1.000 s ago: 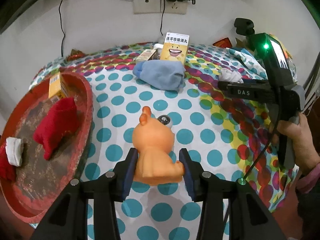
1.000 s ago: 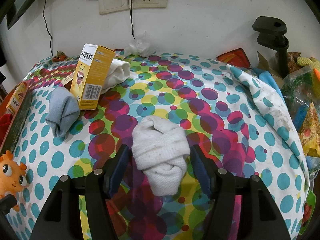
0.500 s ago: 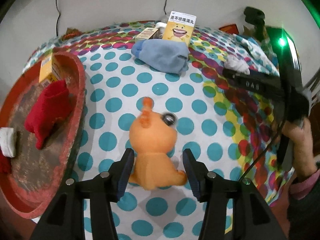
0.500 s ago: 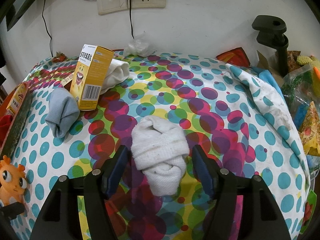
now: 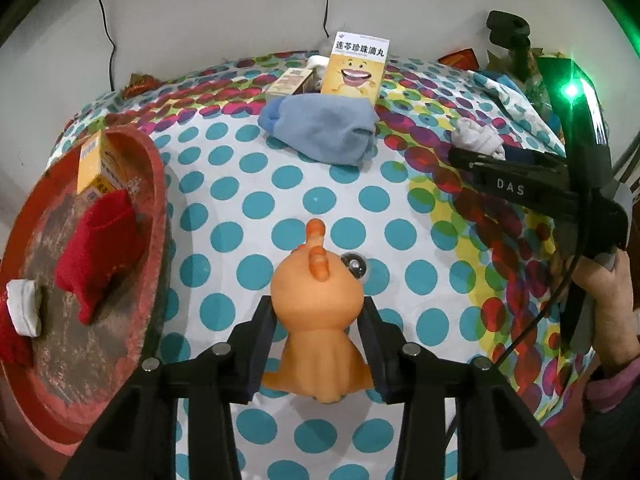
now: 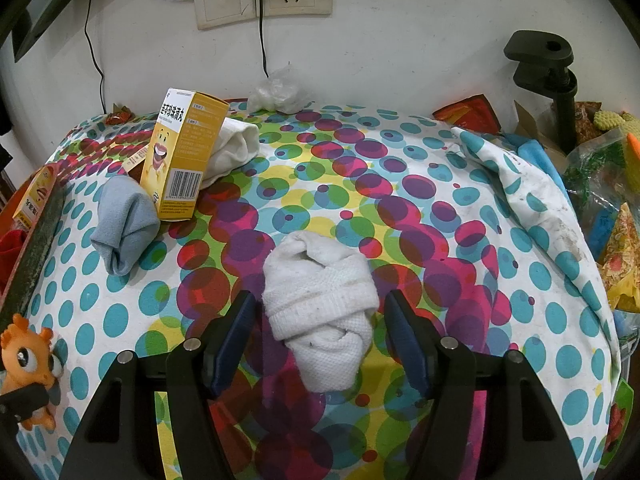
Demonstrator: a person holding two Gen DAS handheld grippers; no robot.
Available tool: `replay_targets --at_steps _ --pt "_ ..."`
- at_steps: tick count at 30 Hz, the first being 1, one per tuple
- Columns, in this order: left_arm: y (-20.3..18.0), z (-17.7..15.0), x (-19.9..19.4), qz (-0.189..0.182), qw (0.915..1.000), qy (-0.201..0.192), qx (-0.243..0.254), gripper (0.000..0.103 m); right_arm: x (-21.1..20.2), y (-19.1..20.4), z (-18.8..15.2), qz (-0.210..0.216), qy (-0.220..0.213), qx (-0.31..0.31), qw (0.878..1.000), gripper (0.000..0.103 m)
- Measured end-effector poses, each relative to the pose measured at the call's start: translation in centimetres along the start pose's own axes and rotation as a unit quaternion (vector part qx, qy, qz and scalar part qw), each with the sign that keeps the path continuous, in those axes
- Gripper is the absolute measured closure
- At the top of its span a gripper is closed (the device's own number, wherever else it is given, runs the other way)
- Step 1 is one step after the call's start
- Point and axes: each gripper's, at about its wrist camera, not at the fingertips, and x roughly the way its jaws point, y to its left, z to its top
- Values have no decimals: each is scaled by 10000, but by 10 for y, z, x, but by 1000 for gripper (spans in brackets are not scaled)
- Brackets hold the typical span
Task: Organize objects
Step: 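Lift the orange toy and carry it toward the red tray with the left gripper, then lower the orange toy into the red tray and open the left gripper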
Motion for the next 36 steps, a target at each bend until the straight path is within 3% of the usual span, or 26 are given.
replay_targets --at_steps 23,30,36 --pt "8 10 -44 220 9986 -299 374 61 0 0 0 -3 -1 3 10000 38" --pt "31 12 -56 461 9975 -398 351 61 0 0 0 -5 -1 3 10000 38" --pt "64 11 -58 521 9981 -336 41 61 0 0 0 -9 1 1 10000 38"
